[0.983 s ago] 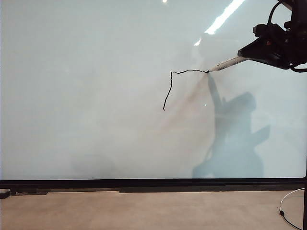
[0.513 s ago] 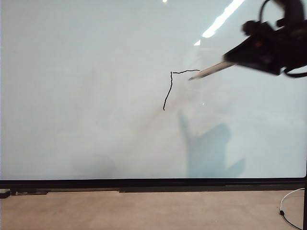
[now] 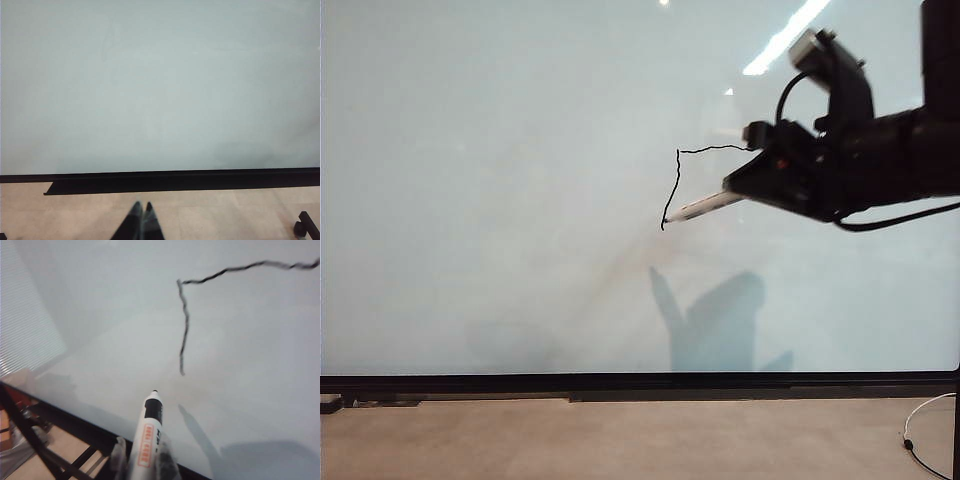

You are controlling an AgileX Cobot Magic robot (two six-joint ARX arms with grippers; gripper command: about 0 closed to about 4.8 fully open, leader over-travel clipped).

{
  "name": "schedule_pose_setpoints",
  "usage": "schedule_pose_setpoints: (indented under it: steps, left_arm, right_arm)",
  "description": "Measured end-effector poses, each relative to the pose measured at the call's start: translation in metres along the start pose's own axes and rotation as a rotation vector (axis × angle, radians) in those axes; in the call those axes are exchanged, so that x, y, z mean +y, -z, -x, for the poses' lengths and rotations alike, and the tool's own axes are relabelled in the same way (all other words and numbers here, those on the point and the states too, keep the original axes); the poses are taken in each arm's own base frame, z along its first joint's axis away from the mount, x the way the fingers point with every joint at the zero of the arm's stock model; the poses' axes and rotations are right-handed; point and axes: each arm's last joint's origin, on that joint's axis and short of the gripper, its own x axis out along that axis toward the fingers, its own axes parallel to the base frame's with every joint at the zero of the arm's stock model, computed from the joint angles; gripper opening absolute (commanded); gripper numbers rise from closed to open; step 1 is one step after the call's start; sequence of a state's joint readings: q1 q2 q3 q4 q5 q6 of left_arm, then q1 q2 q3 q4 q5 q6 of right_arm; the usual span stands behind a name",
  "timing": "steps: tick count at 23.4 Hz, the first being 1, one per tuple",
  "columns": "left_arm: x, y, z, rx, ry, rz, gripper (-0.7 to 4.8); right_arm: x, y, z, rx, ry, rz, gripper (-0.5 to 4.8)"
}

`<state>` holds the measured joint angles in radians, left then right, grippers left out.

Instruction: Pick up the pen on the shelf to the right of the whiteboard and draw a rectangle.

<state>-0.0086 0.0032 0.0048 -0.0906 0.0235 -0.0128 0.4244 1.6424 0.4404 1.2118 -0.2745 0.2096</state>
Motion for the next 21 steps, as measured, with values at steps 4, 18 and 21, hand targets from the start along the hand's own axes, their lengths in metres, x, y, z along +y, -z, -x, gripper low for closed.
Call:
schedule_pose_setpoints:
  steps: [4, 18, 21]
  left_arm:
    - [0.000, 0.000, 0.000, 0.000, 0.000, 0.000, -0.04]
    - [0.000, 0.000, 0.000, 0.000, 0.000, 0.000, -0.04]
    - [0.000, 0.000, 0.000, 0.000, 0.000, 0.000, -0.04]
  right_arm:
    - [-0.002, -0.001, -0.008, -0.018, -0.010, 0.006, -0.06]
    - [-0.014, -0.002, -0.019, -0.033, 0.032, 0.026, -0.06]
    - [-0.018, 0.000, -0.019, -0.025, 0.042, 0.025, -0.06]
